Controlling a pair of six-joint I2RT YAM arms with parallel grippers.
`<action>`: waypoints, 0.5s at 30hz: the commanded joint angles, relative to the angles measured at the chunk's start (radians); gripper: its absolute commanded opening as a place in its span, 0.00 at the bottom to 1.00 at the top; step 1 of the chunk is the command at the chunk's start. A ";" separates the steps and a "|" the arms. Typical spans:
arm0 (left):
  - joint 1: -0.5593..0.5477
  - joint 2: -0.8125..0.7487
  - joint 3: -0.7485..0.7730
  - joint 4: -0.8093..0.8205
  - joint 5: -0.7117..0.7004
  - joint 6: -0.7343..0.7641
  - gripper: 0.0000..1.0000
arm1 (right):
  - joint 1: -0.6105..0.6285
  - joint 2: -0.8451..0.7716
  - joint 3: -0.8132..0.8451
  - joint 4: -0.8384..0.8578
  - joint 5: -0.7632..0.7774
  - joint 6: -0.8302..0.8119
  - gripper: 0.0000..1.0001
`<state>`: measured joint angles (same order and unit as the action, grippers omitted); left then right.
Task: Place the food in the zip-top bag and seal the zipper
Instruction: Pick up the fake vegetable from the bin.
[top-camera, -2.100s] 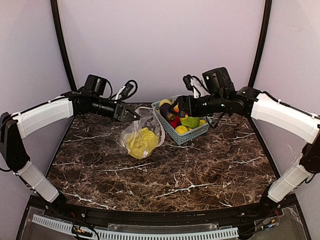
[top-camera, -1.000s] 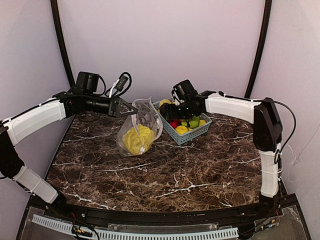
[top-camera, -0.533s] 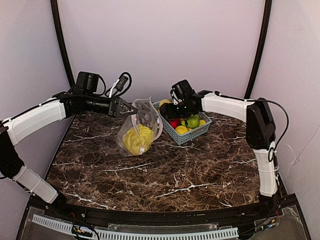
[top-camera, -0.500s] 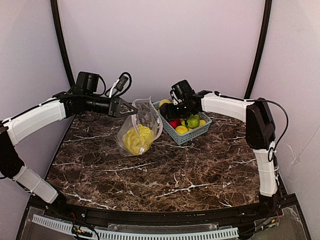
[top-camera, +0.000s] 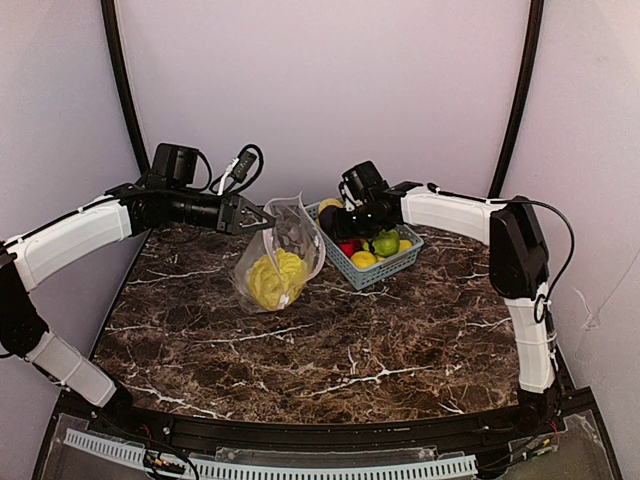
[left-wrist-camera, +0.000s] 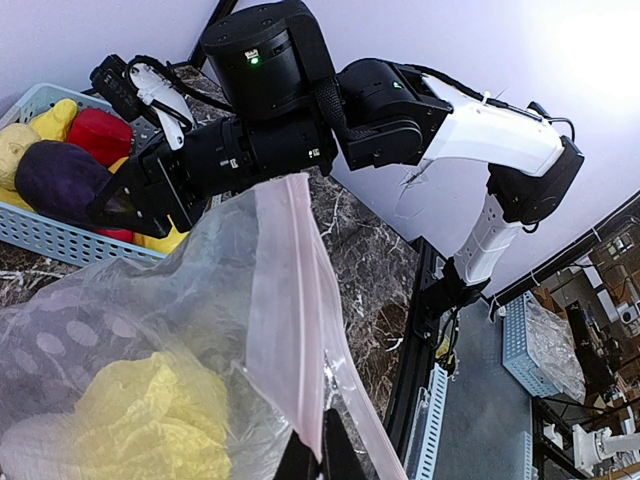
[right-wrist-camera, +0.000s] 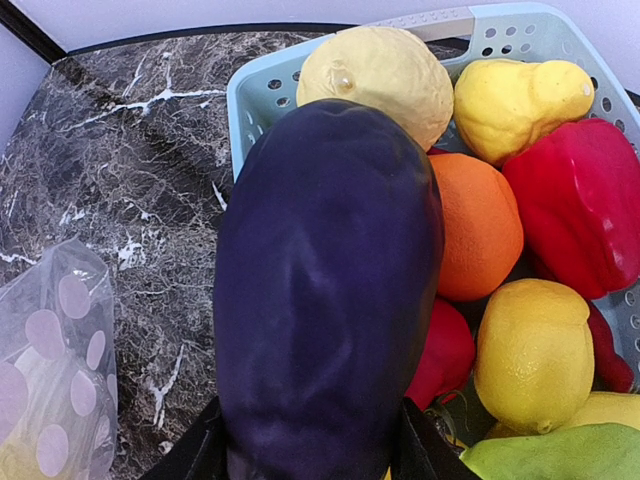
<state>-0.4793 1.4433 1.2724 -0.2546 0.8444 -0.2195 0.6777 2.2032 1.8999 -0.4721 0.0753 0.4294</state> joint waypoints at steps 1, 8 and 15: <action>0.001 -0.024 -0.013 0.015 -0.001 0.018 0.01 | -0.004 0.003 0.019 0.004 0.004 0.010 0.43; 0.001 -0.035 -0.014 0.009 -0.028 0.029 0.01 | 0.005 -0.183 -0.048 0.014 0.031 -0.048 0.41; 0.001 -0.041 -0.022 0.023 -0.028 0.022 0.01 | 0.061 -0.461 -0.191 -0.053 0.024 -0.106 0.38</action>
<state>-0.4793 1.4399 1.2694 -0.2543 0.8181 -0.2111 0.6930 1.9072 1.7573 -0.5034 0.1024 0.3687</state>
